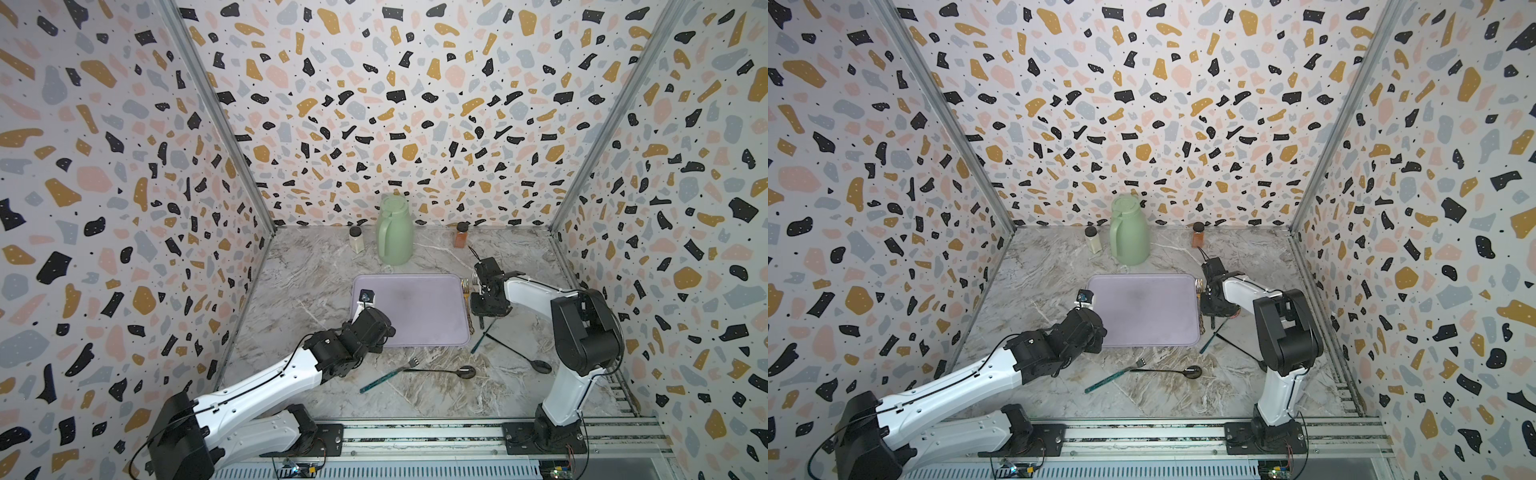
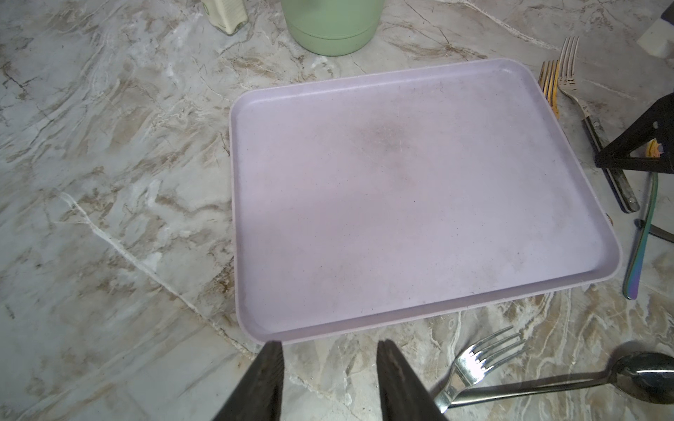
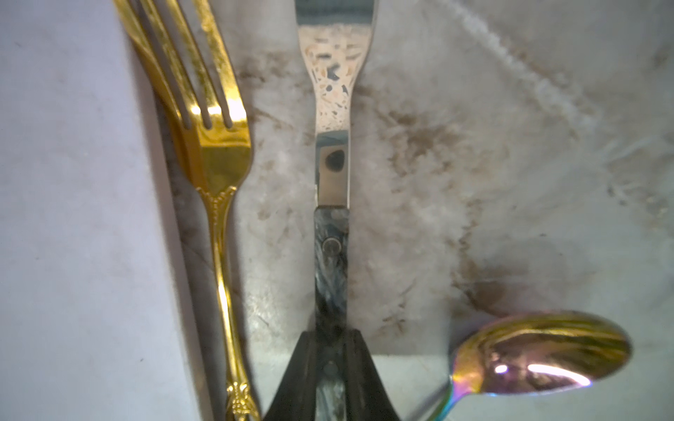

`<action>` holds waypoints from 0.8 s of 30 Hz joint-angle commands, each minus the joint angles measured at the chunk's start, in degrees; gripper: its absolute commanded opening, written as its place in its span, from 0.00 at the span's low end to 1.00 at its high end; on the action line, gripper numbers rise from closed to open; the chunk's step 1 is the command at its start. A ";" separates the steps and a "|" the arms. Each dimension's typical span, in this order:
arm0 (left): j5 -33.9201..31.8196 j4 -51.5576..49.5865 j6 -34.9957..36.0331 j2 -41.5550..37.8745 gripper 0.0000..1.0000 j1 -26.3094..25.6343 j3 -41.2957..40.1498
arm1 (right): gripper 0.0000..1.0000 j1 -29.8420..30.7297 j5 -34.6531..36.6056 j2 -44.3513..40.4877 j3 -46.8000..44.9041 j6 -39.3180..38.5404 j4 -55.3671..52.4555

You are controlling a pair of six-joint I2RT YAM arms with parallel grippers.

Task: Set the spoon and fork side by side
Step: Pick up the fork at the center of the board.

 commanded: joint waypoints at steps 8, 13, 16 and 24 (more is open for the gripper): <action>0.88 0.04 -0.31 -1.42 0.45 0.31 0.15 | 0.06 0.17 -1.83 -1.89 -0.21 -1.37 0.62; 1.12 0.19 -0.65 -1.62 0.45 0.32 -0.28 | 0.03 0.17 -1.05 -2.09 -0.37 -1.40 0.99; 1.11 -0.09 -0.65 -1.67 0.45 0.34 -0.37 | 0.00 0.17 -0.99 -1.09 0.40 -1.40 0.17; 0.18 -1.40 -1.64 -2.40 0.45 0.35 0.61 | 0.00 0.72 -0.46 -6.67 4.15 0.96 -4.28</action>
